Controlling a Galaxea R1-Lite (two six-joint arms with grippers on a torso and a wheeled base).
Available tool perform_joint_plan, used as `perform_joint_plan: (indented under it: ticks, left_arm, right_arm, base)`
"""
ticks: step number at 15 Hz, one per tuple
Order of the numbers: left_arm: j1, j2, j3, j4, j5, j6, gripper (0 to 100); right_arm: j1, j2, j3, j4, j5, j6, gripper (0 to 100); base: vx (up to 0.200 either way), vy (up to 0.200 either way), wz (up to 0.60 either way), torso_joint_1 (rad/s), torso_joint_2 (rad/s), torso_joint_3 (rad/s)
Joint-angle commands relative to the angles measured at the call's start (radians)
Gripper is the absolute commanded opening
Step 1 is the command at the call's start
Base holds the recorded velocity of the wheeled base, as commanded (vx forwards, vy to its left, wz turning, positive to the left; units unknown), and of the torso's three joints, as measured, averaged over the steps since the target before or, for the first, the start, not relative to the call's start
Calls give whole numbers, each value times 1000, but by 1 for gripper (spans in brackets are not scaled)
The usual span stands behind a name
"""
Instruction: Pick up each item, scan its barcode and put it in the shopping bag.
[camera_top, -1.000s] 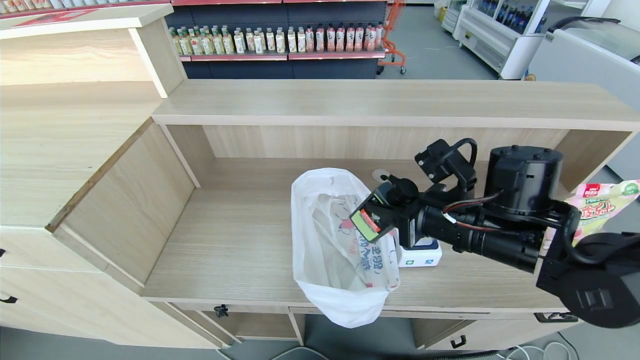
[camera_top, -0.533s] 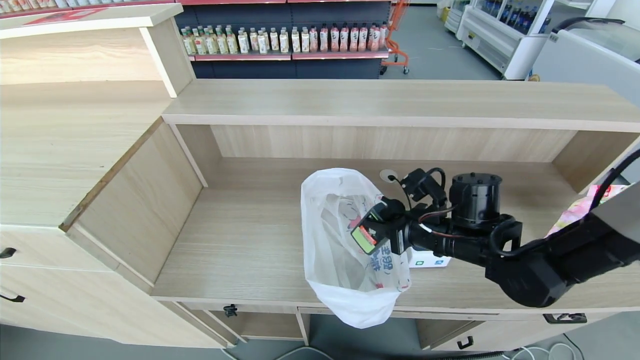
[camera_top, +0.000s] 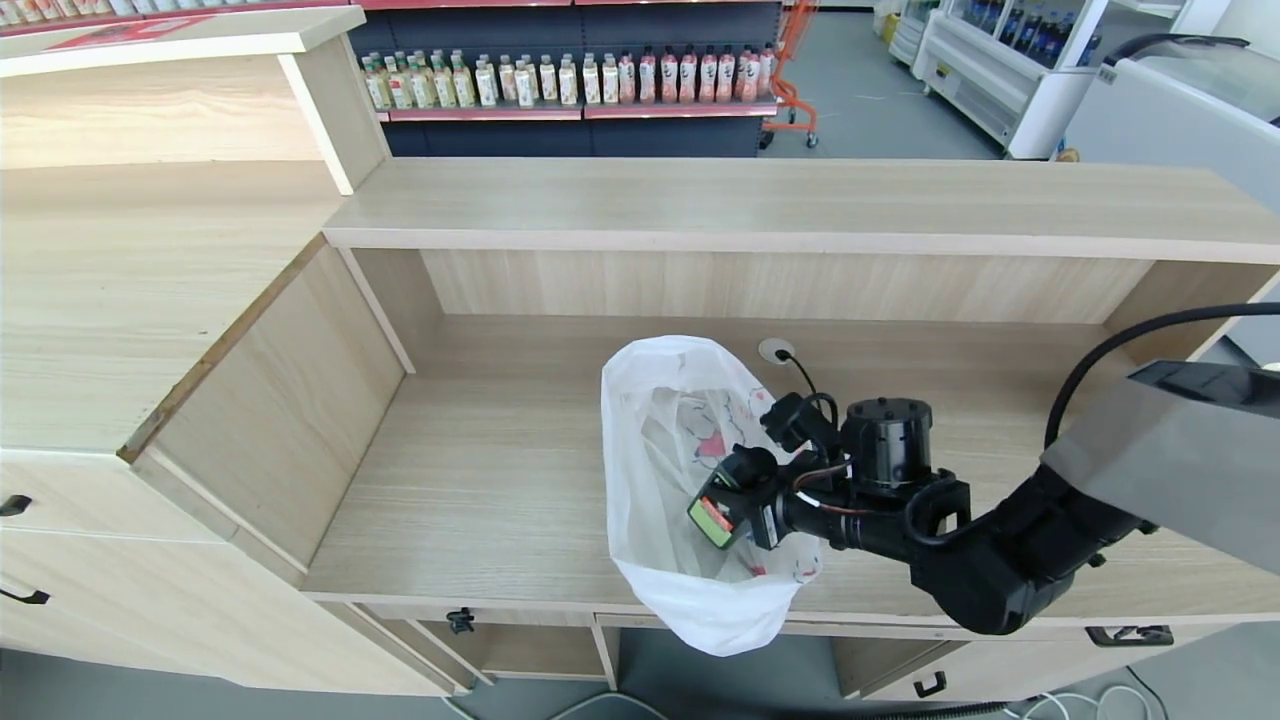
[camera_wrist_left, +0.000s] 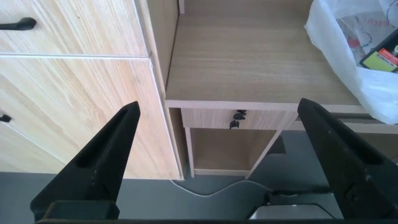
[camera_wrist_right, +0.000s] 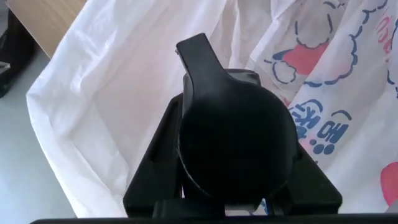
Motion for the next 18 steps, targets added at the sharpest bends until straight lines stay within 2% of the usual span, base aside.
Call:
perform_joint_plan:
  ticks: [1,6,9,10,14,18]
  left_arm:
    - [0,0,0,0,0,0,100]
    - [0,0,0,0,0,0,100]
    - [0,0,0,0,0,0,100]
    - [0,0,0,0,0,0,100]
    - [0,0,0,0,0,1,100]
    - [0,0,0,0,0,-2,100]
  right_arm:
    - [6,44,-2,-16,-2,-29,0]
    - [15,63,-16,-21,-37,-96,0]
    - [28,75,-16,-73,-42,-144,0]
    - [31,75,-16,-73,-42,-144,100]
    - [38,63,-34,-75,-37,-136,100]
    - [35,-34,-81,-52,-35,-30,100]
  base:
    - [0,0,0,0,0,0]
    - [0,0,0,0,0,0]
    - [0,0,0,0,0,0]
    - [0,0,0,0,0,0]
    - [0,0,0,0,0,0]
    - [0,0,0,0,0,0]
